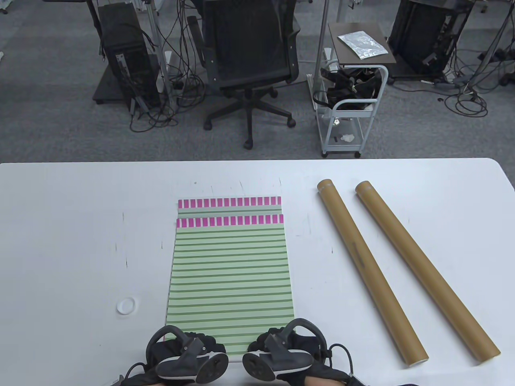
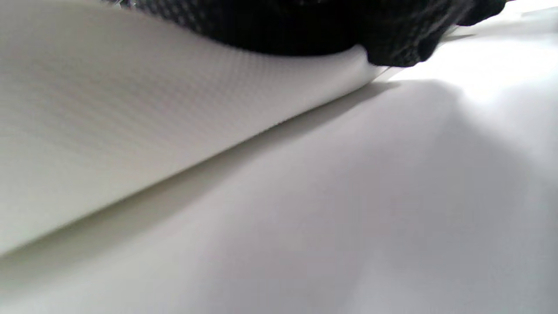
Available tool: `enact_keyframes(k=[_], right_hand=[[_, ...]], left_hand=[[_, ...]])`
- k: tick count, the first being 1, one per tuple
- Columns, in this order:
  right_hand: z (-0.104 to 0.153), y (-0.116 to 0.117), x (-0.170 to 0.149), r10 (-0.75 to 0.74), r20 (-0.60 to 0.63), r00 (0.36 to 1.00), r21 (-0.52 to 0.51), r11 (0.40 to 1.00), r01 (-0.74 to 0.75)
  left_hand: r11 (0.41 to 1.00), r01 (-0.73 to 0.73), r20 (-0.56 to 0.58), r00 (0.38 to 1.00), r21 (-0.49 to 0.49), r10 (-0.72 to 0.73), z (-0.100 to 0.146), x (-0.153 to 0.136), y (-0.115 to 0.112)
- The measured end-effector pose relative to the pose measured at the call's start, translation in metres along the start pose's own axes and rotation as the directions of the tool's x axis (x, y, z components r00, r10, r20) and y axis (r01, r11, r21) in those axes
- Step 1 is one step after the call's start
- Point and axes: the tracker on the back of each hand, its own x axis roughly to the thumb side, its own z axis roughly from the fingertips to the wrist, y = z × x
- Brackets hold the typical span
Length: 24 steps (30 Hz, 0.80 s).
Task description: Roll up mouse pads and store in mailing tubes
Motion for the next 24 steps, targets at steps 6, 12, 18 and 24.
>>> enact_keyframes(k=[6, 12, 18, 24], right_hand=[[0.0, 0.002, 0.001, 0.037, -0.003, 0.999, -0.013, 0.999, -0.038], [-0.007, -0.004, -0.01, -0.129, 0.0, 0.992, 0.072, 0.989, 0.129], [-0.005, 0.002, -0.011, -0.205, -0.015, 0.979, 0.13, 0.97, 0.205], [-0.004, 0.005, -0.001, -0.069, 0.032, 0.997, 0.131, 0.989, 0.065]], left_hand=[[1.0, -0.003, -0.008, 1.0, -0.019, 0.003, -0.003, -0.003, 0.0], [0.994, -0.069, 0.009, 0.998, -0.085, 0.07, -0.007, -0.01, 0.002], [0.98, -0.147, 0.005, 0.989, -0.137, 0.149, -0.007, -0.016, -0.001], [0.995, 0.091, -0.1, 0.99, -0.032, -0.094, -0.008, -0.008, -0.005]])
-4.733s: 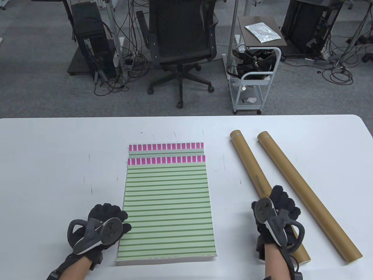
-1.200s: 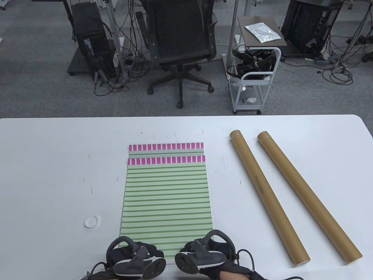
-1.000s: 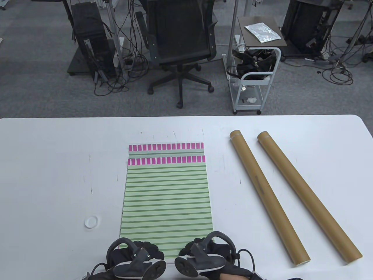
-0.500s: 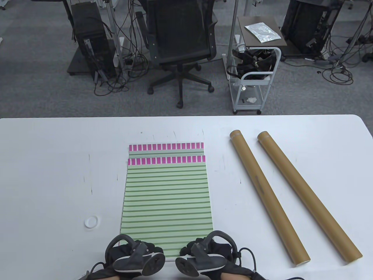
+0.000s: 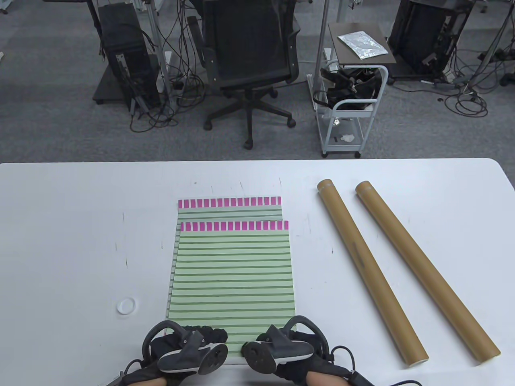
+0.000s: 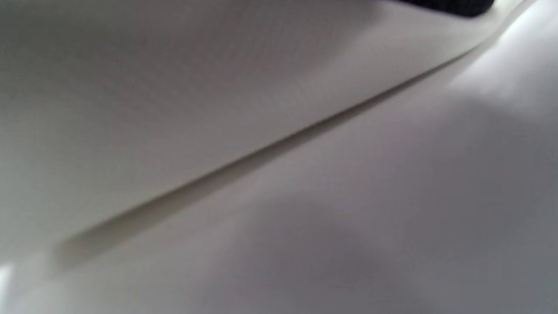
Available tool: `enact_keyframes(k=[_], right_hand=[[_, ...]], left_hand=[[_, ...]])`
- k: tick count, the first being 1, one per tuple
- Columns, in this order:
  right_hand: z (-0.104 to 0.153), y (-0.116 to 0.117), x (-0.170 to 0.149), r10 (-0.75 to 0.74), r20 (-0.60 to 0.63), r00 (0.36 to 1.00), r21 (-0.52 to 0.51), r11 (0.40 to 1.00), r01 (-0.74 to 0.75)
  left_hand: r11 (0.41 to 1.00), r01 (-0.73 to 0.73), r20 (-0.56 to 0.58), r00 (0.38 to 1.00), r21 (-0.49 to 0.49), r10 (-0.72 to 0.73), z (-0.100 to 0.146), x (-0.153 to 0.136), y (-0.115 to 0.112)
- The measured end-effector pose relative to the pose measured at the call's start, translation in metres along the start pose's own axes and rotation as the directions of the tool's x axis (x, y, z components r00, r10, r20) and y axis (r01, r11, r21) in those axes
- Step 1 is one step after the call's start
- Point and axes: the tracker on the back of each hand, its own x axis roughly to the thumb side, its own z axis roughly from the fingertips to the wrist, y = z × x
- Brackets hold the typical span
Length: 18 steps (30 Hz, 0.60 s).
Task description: Roll up mouse pads and store in mailing tubes
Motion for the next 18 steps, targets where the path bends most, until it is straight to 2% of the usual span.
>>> enact_keyframes(k=[5, 9, 18], right_hand=[[0.003, 0.0, 0.008, 0.114, 0.041, 0.993, -0.019, 0.993, -0.114], [0.003, -0.001, 0.005, 0.08, 0.031, 0.996, -0.048, 0.996, -0.079], [0.001, -0.002, 0.005, 0.104, 0.011, 0.994, -0.066, 0.992, -0.103]], left_hand=[[0.999, 0.051, 0.014, 0.999, 0.0, -0.051, 0.001, 0.006, 0.0], [0.999, 0.024, 0.057, 0.998, -0.022, -0.023, 0.001, 0.005, 0.0], [0.993, 0.069, 0.15, 0.985, 0.091, -0.082, 0.011, 0.022, 0.009]])
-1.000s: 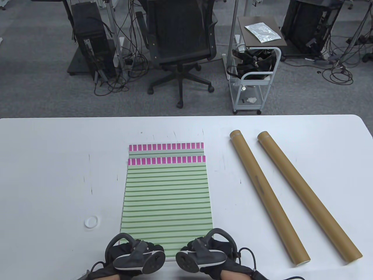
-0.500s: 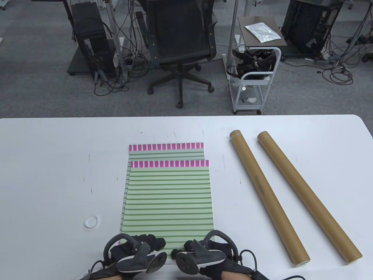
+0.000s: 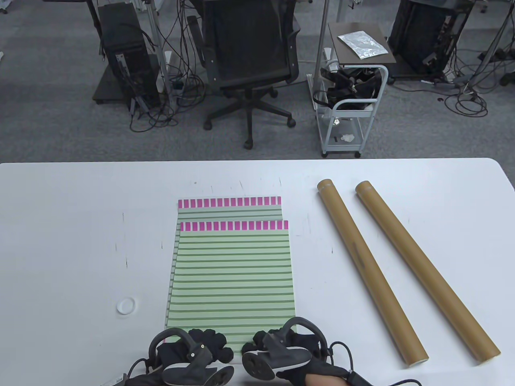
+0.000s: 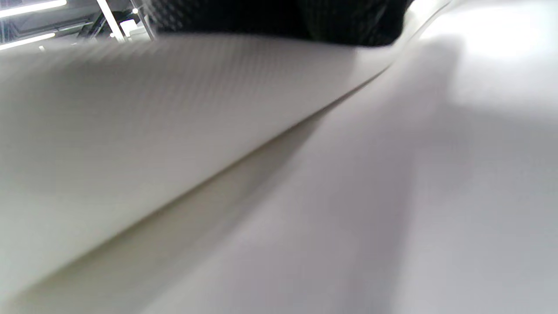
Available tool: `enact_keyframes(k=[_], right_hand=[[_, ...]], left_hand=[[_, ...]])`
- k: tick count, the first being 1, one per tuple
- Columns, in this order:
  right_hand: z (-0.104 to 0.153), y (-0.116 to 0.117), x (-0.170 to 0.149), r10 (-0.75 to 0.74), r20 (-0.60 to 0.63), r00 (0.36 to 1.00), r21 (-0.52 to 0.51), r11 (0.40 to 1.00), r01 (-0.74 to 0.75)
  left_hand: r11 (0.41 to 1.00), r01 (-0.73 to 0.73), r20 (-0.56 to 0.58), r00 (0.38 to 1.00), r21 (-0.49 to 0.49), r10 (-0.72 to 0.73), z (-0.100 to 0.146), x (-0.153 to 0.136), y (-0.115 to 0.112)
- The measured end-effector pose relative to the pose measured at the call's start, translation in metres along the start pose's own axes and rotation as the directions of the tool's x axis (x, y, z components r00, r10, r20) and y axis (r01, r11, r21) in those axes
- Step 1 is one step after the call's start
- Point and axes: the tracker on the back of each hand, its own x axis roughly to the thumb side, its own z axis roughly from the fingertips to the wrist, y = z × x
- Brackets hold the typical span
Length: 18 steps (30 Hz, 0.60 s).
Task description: Roll up mouse pads and store in mailing tubes
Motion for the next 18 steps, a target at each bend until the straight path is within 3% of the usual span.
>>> enact_keyframes(k=[3, 7, 13, 18], right_hand=[[0.0005, -0.0008, 0.0037, 0.031, 0.012, 0.999, -0.001, 1.0, -0.031], [0.0015, -0.0028, 0.0081, 0.039, 0.03, 0.999, -0.013, 0.999, -0.038], [0.0055, -0.0074, 0.0055, 0.001, 0.034, 0.999, -0.04, 0.999, 0.0], [0.0043, -0.0061, 0.0042, 0.01, 0.022, 1.0, -0.04, 0.999, -0.009]], left_hand=[[1.0, -0.006, 0.013, 1.0, -0.006, 0.006, 0.0001, 0.001, 0.0015], [0.989, -0.141, 0.022, 0.99, -0.041, 0.142, 0.0001, -0.0056, 0.0017], [0.999, -0.048, -0.036, 0.998, 0.013, 0.048, -0.0014, -0.0014, 0.004], [0.996, -0.082, -0.055, 0.995, 0.018, 0.083, -0.0018, -0.0056, 0.0017]])
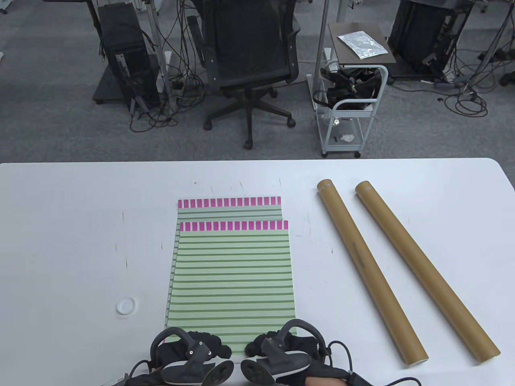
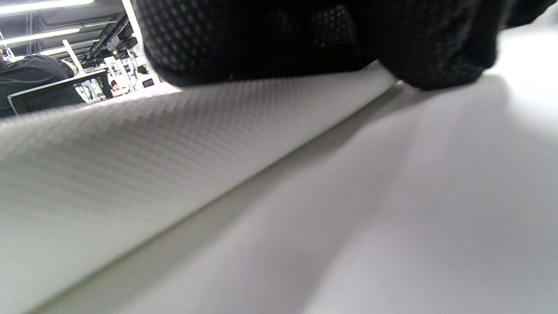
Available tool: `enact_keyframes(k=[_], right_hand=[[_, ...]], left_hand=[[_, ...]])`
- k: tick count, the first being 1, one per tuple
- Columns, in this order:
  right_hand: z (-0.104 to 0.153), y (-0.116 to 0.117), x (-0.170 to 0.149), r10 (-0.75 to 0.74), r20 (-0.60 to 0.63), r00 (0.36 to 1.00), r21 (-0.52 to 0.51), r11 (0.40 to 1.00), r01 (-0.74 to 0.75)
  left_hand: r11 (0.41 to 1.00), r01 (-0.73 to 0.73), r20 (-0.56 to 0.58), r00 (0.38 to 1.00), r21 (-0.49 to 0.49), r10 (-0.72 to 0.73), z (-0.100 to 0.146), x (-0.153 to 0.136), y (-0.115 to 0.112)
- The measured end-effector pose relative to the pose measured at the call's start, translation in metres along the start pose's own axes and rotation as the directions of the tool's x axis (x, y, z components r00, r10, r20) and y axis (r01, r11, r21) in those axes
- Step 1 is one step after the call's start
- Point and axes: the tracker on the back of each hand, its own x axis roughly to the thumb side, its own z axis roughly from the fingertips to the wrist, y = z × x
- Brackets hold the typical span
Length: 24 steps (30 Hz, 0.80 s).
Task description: Roll up mouse pads and store in mailing tubes
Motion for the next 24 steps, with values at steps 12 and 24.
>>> enact_keyframes(k=[12, 24], right_hand=[[-0.002, -0.006, -0.006, -0.01, -0.038, 0.999, -0.009, 1.0, 0.01], [0.001, 0.001, -0.006, -0.015, -0.039, 0.999, -0.005, 1.0, 0.015]], left_hand=[[0.998, -0.066, -0.033, 0.997, -0.001, 0.066, -0.002, -0.014, 0.0], [0.994, -0.08, -0.05, 0.996, -0.079, 0.076, -0.005, -0.012, -0.01]])
